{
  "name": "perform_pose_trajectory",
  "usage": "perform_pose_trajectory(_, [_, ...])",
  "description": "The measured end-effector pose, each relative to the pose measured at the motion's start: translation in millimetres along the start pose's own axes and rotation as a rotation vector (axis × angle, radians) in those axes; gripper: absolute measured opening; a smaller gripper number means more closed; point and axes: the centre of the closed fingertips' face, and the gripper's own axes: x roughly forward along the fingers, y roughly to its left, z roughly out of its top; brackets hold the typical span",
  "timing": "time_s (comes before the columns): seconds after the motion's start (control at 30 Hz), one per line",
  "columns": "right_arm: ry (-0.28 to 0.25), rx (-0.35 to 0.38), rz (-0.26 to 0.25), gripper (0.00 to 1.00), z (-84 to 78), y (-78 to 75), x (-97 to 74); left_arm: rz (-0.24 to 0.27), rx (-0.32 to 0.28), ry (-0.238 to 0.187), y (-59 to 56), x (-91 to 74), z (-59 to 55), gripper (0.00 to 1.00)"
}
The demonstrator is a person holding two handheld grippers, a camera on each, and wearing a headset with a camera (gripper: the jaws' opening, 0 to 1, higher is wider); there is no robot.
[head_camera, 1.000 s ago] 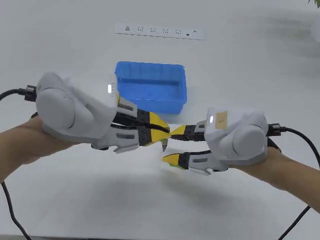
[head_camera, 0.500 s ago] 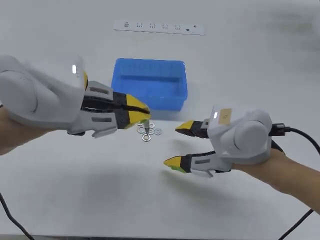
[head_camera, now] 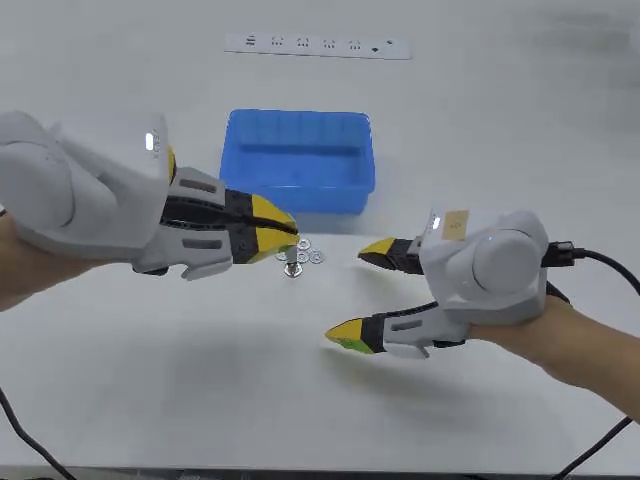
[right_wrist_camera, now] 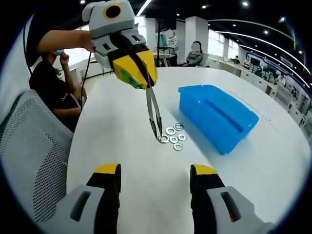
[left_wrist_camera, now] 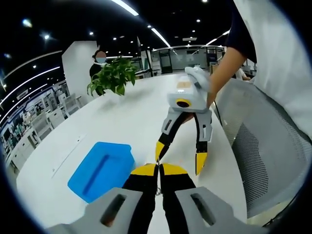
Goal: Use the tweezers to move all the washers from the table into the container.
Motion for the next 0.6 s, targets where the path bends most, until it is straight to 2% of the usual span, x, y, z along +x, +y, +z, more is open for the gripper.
perform_pose_trajectory(0.3, [0.0,0.002,0.021,0.58,1.7,4.2,2.4,-0.003,-0.028,-0.004,0.0,-0.2,-2.8,0.05])
perform_pose_trajectory(0.47, [-0.014,-0.002,0.03,0.57,12.1,2.2,8.4,-0.047,-0.024,0.027,-2.5,-3.3,-5.0,0.05])
perform_pose_trajectory(0.6, [-0.031,-0.015,0.04,0.53,24.9,-0.1,17.5,-0.065,-0.036,0.029,-2.2,-1.8,-4.8,0.05])
